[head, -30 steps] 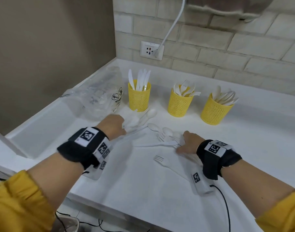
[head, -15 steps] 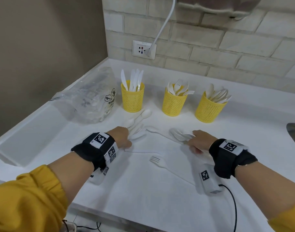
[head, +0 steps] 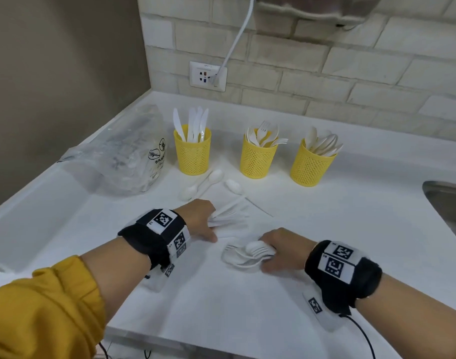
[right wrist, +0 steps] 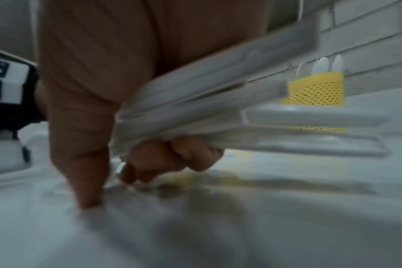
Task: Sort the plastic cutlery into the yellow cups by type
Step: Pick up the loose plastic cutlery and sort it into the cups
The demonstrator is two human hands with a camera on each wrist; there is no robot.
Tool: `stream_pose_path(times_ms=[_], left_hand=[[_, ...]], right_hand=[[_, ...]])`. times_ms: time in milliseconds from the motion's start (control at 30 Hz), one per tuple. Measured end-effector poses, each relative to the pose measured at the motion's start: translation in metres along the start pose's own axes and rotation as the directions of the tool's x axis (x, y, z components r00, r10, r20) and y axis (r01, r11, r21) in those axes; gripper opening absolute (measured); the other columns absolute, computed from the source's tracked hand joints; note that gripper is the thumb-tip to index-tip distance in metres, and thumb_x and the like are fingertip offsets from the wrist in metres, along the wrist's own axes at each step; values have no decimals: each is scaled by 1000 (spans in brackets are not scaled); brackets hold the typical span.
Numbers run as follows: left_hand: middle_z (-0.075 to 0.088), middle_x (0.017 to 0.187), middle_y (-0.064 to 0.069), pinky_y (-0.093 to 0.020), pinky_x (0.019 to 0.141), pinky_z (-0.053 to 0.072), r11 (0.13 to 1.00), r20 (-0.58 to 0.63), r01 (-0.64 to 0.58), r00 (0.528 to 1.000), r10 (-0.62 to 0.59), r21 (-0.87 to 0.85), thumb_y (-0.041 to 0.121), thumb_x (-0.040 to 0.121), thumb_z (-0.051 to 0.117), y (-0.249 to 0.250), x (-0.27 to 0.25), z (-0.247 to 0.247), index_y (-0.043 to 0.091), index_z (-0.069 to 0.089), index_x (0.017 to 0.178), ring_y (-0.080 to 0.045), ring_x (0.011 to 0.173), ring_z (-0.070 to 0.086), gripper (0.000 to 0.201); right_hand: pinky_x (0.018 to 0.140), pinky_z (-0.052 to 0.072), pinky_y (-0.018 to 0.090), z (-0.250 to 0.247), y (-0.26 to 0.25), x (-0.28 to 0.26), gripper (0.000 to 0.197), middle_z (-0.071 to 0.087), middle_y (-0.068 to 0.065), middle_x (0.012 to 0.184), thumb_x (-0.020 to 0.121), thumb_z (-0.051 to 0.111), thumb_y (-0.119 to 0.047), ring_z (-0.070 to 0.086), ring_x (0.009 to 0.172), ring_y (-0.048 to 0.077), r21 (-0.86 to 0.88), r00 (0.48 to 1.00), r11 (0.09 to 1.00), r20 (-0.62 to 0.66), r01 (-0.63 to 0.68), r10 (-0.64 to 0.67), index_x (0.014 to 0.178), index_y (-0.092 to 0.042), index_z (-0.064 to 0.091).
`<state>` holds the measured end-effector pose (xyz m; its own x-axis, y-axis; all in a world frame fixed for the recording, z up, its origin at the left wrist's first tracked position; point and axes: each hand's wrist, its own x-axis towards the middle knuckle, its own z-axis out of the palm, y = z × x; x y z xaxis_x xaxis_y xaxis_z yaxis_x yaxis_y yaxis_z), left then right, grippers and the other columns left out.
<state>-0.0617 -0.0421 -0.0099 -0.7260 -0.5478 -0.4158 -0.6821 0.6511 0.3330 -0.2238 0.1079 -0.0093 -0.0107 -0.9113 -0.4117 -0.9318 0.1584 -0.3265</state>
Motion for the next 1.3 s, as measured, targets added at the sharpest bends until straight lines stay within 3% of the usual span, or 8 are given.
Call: stream_pose_path(times_ms=[133, 300, 533, 667, 767, 900, 1033, 1300], left_hand=[[52, 111, -9, -24, 73, 36, 999, 67, 29, 997, -30, 18, 29, 81, 66, 1, 6, 3, 9, 52, 110, -25, 102, 53, 37], [48, 96, -4, -26, 70, 36, 999, 3, 27, 1000, -27, -41, 21, 85, 56, -2, 5, 4, 9, 47, 98, -23, 91, 50, 19], [59, 77, -3, -30, 72, 45, 817, -115, -58, 993, -10, -574, 39, 89, 55, -6, -2, -14, 10, 60, 81, -20, 72, 56, 31], [50, 61, -1, -22, 58, 43, 299, -205, -189, 979, -22, -935, 29, 88, 59, 12, -8, -22, 12, 51, 67, -13, 55, 48, 28], [67, 87, -11, -27, 82, 54, 85, -223, -226, 974, 46, -970, 27, 92, 53, 27, -6, -23, 4, 65, 82, -17, 81, 67, 28], [72, 101, -8, -31, 92, 52, -9, -250, -250, 964, 85, -968, 26, 94, 48, 44, -5, -25, 17, 76, 83, -23, 99, 66, 31], [65, 122, -12, -39, 96, 49, -8, -281, -281, 957, 78, -960, 36, 87, 54, 48, -1, -24, 13, 57, 125, -24, 111, 63, 44], [64, 122, -10, -36, 95, 50, -34, -287, -286, 943, 166, -958, 36, 77, 61, 45, 12, -26, 15, 50, 128, -22, 112, 62, 56]], right_hand=[[69, 36, 26, -2, 3, 0, 25, 49, -7, 77, 80, 59, -19, 55, 86, 23, -94, 999, 995, 45, -23, 27, 67, -27, 40], [76, 37, 26, -2, 12, -2, 42, 58, 15, 119, 85, 55, -14, 57, 107, 29, -76, 995, 994, 61, -80, 85, 124, -7, 40], [73, 38, 19, -19, 20, -5, 17, 63, 4, 101, 85, 58, -12, 60, 95, 21, 132, 996, 991, -86, -14, 25, 101, -12, 57], [56, 45, 18, -54, -1, -6, 10, 59, 1, 63, 85, 58, -7, 57, 51, 12, 675, 939, 721, -329, 157, 103, 79, -12, 51], [65, 49, 23, -63, -23, 5, 6, 59, 0, 57, 77, 62, -11, 57, 56, 13, 817, 898, 473, -426, 330, 110, 75, -10, 57], [77, 53, 37, -64, -41, 30, 14, 62, 10, 74, 76, 64, -5, 63, 77, 24, 884, 860, 161, -464, 438, 209, 88, -5, 58], [78, 55, 36, -66, -46, 43, 11, 67, 13, 86, 90, 57, -12, 66, 85, 29, 900, 875, 155, -434, 408, 214, 95, -6, 64], [103, 45, 42, -80, -47, 55, 58, 65, 12, 121, 83, 50, -52, 63, 112, 24, 967, 969, 109, -240, 232, 65, 127, -13, 55]])
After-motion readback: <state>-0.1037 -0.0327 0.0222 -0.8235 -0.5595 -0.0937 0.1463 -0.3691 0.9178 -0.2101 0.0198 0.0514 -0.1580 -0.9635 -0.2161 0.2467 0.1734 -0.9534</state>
